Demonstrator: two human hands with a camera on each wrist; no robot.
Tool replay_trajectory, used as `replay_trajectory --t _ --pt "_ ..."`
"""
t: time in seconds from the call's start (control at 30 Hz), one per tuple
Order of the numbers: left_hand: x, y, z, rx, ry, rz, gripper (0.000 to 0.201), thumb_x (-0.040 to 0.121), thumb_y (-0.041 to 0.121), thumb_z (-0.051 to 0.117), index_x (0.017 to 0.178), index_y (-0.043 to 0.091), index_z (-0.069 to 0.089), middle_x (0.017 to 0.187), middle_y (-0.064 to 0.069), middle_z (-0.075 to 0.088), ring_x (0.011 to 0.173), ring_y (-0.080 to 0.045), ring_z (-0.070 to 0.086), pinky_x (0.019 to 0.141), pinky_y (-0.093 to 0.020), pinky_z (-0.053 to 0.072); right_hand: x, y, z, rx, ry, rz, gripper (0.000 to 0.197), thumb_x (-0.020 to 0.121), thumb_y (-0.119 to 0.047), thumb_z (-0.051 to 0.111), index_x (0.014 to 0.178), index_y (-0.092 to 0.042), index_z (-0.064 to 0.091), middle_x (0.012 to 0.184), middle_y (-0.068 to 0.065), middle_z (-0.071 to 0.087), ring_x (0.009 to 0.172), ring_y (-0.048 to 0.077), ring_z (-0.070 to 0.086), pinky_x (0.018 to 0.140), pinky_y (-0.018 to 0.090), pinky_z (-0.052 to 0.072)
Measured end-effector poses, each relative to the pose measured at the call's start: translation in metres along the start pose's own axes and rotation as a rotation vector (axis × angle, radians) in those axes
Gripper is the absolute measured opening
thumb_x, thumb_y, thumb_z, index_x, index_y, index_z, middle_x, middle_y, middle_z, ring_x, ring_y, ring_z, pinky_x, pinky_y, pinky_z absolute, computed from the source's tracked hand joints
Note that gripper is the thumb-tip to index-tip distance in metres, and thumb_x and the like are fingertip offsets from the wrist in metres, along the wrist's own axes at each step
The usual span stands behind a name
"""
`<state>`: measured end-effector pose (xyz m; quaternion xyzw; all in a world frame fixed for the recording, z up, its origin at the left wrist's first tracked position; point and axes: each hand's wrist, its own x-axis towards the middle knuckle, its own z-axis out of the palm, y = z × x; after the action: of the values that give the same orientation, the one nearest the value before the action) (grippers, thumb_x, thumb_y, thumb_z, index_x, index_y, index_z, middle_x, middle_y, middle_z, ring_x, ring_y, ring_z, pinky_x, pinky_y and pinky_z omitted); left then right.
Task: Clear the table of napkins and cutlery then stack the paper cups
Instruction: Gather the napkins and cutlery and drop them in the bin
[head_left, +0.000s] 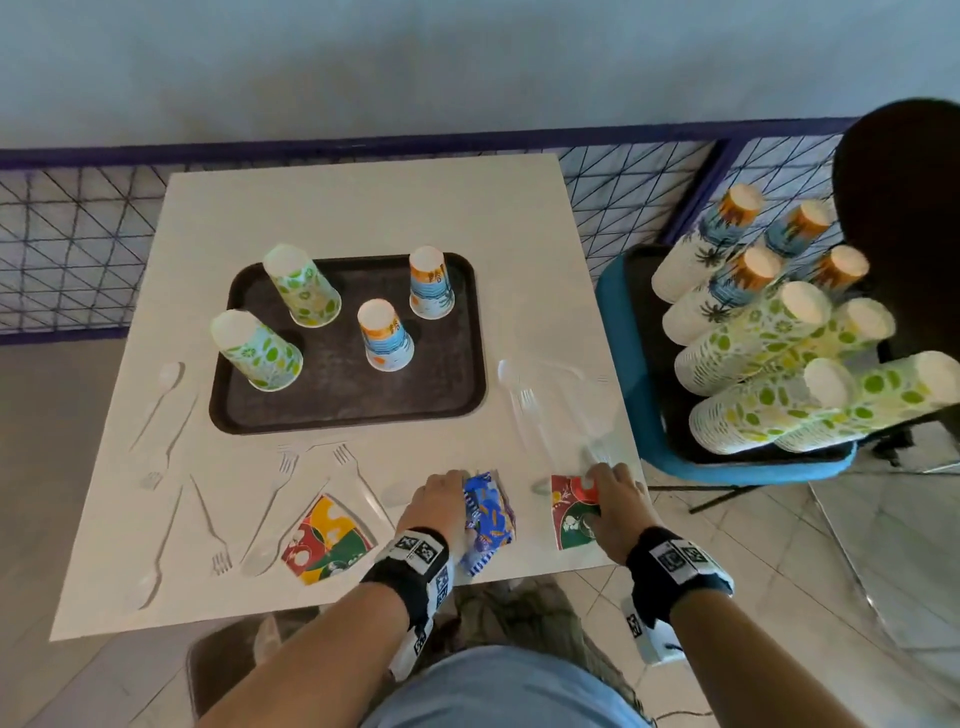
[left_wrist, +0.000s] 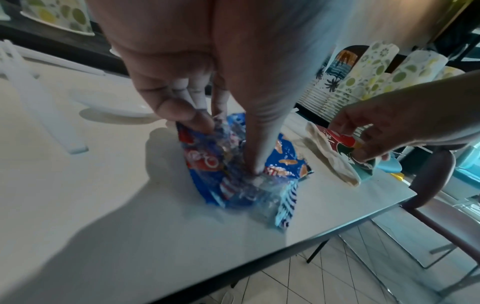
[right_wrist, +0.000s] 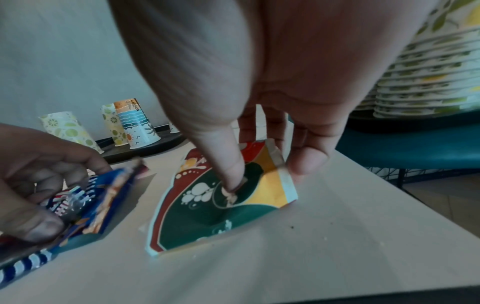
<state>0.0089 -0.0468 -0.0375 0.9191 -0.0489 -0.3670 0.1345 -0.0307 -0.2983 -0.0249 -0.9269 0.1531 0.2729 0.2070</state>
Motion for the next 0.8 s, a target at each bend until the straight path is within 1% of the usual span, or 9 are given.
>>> replay_trajectory --t 0.1,0.23,0.33,0.4,0.47,0.53,0.6,0.7,0.8 --pt "0.001 0.001 -0.003 0.048 -0.003 0.026 0.072 0.092 0.029 0.075 0.152 0.016 0.036 0.144 -0.011 0.057 0.135 -0.031 0.053 0.111 -0.043 0.047 -0.003 0.004 -0.001 0.046 -0.057 -0.024 0.049 0.09 -0.011 0.071 0.131 -0.023 0.048 0.122 0.001 0.045 0.11 0.025 0.054 0.099 0.037 0.051" --pt "0.0 0.0 -0.004 0.261 0.015 0.081 0.07 0.093 0.039 0.072 0.152 0.018 0.041 0.153 -0.008 0.042 0.14 -0.032 0.039 0.111 -0.045 0.043 -0.009 0.007 -0.01 0.013 -0.07 -0.139 0.027 0.094 -0.02 0.069 0.119 -0.014 0.06 0.105 -0.001 0.05 0.099 0.021 0.056 0.08 0.021 0.039" --pt "0.001 -0.005 0.0 0.248 0.035 0.13 0.063 0.096 0.043 0.067 0.15 0.019 0.045 0.149 -0.008 0.046 0.137 -0.032 0.042 0.109 -0.045 0.044 -0.017 -0.002 -0.022 0.1 -0.061 -0.228 0.018 0.096 -0.024 0.068 0.112 -0.015 0.064 0.101 -0.004 0.06 0.094 0.018 0.059 0.079 0.023 0.044" --pt "0.001 -0.008 0.0 0.095 0.018 0.159 0.05 0.101 0.037 0.06 0.145 0.018 0.048 0.14 -0.003 0.06 0.131 -0.028 0.054 0.103 -0.039 0.048 -0.022 -0.012 -0.027 0.193 -0.037 -0.278 0.011 0.095 -0.026 0.069 0.103 -0.022 0.064 0.095 -0.007 0.064 0.086 0.015 0.06 0.076 0.023 0.045" --pt "0.0 -0.008 -0.003 -0.142 0.012 0.158 0.03 0.101 0.033 0.06 0.126 0.018 0.054 0.113 0.005 0.068 0.111 -0.025 0.065 0.086 -0.032 0.047 -0.026 -0.025 -0.029 0.277 -0.038 -0.32 0.013 0.092 -0.028 0.073 0.094 -0.031 0.06 0.086 -0.013 0.064 0.078 0.007 0.059 0.071 0.021 0.043" --pt "-0.002 -0.008 -0.006 -0.44 0.081 0.132 0.023 0.093 0.029 0.069 0.108 0.025 0.052 0.096 0.006 0.067 0.095 -0.022 0.068 0.079 -0.031 0.05 -0.028 -0.036 -0.026 0.359 -0.087 -0.356 0.017 0.091 -0.026 0.075 0.09 -0.032 0.059 0.079 -0.015 0.062 0.074 0.002 0.059 0.071 0.022 0.046" --pt "-0.005 -0.005 -0.011 -0.72 0.144 0.159 0.037 0.083 0.018 0.078 0.107 0.03 0.052 0.099 0.001 0.073 0.094 -0.024 0.073 0.078 -0.038 0.061 -0.024 -0.044 -0.019 0.441 -0.132 -0.4 0.019 0.091 -0.022 0.075 0.086 -0.029 0.059 0.077 -0.012 0.063 0.072 0.005 0.061 0.072 0.029 0.053" --pt "-0.008 0.0 -0.021 -0.956 0.131 0.261 0.06 0.081 -0.009 0.076 0.121 0.03 0.053 0.109 -0.006 0.073 0.104 -0.029 0.073 0.08 -0.036 0.064 -0.013 -0.055 -0.015 0.55 -0.144 -0.337 0.016 0.092 -0.013 0.073 0.084 -0.015 0.059 0.082 0.002 0.07 0.071 0.014 0.063 0.07 0.037 0.056" --pt "-0.008 0.002 -0.03 -1.105 0.068 0.293 0.07 0.087 -0.01 0.073 0.14 0.027 0.046 0.129 -0.016 0.068 0.114 -0.032 0.072 0.09 -0.043 0.063 -0.008 -0.063 -0.016 0.869 -0.233 -0.212 0.013 0.093 -0.01 0.072 0.096 -0.006 0.06 0.095 0.011 0.072 0.075 0.018 0.065 0.062 0.026 0.055"
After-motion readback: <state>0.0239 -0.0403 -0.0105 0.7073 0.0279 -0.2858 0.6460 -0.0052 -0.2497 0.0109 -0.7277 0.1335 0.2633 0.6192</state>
